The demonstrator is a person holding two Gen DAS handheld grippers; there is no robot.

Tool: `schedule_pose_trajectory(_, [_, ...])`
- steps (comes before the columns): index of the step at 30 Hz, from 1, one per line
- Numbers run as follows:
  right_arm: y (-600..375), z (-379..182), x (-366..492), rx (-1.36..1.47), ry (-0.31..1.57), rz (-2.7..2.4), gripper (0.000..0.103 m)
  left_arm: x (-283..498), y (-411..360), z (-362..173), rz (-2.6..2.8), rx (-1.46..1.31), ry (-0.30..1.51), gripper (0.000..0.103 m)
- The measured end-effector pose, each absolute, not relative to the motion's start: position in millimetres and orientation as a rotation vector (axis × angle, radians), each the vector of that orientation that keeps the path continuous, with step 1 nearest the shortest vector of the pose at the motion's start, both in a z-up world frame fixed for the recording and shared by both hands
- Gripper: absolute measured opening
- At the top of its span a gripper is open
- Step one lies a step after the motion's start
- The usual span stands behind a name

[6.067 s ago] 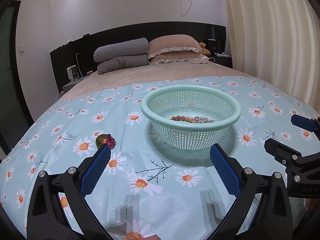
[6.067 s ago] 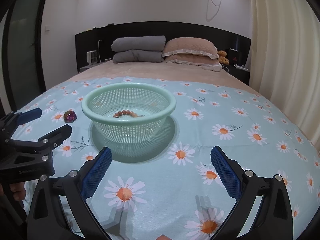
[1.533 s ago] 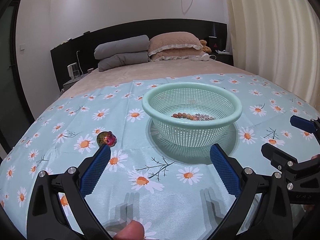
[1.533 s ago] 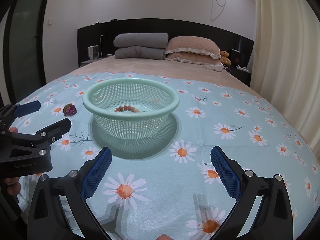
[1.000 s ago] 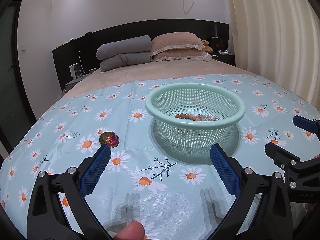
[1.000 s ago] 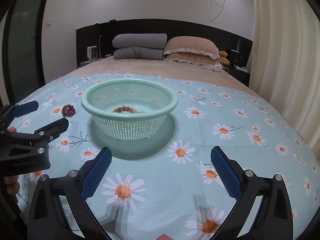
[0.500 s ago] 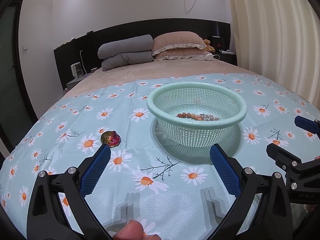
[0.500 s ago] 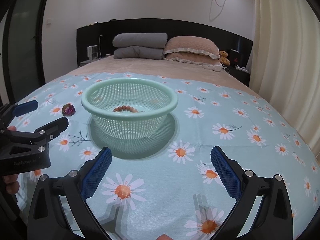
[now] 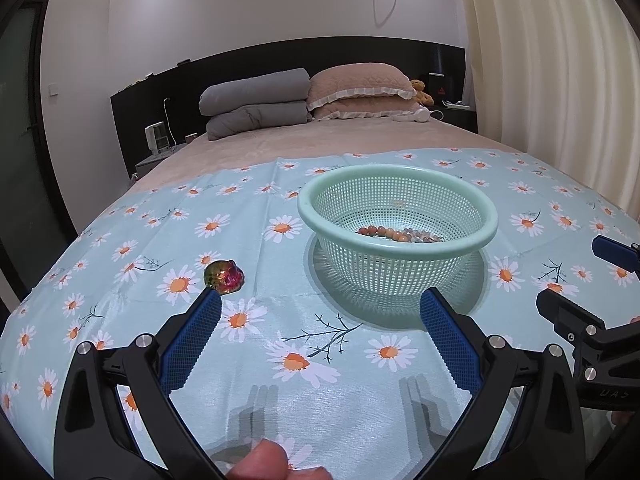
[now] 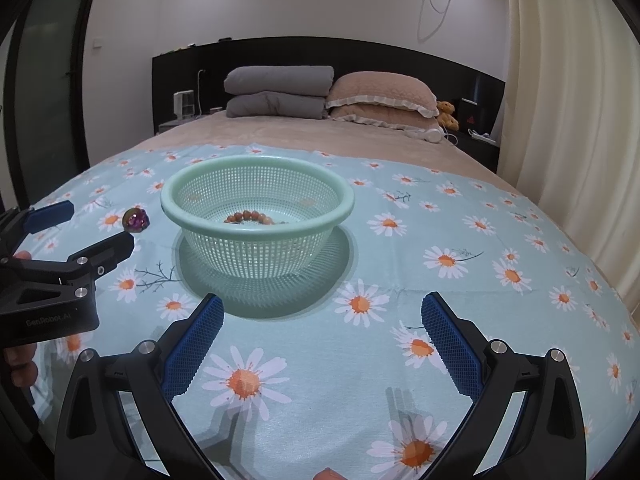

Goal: Organize jewelry

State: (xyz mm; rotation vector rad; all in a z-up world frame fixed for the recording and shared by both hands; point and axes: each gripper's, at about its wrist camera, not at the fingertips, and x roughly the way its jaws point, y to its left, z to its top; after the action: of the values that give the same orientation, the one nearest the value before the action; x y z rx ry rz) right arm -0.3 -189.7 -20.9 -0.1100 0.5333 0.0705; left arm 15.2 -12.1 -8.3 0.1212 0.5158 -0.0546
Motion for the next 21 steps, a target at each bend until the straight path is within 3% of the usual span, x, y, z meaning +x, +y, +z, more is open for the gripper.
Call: schedule_pose_trajectory(21, [-189.0, -22.3, -1.3, -0.116, 0.536, 0.072, 0.095, 12.0, -13.0, -7.3, -0.069, 0.126, 0.502, 0.097])
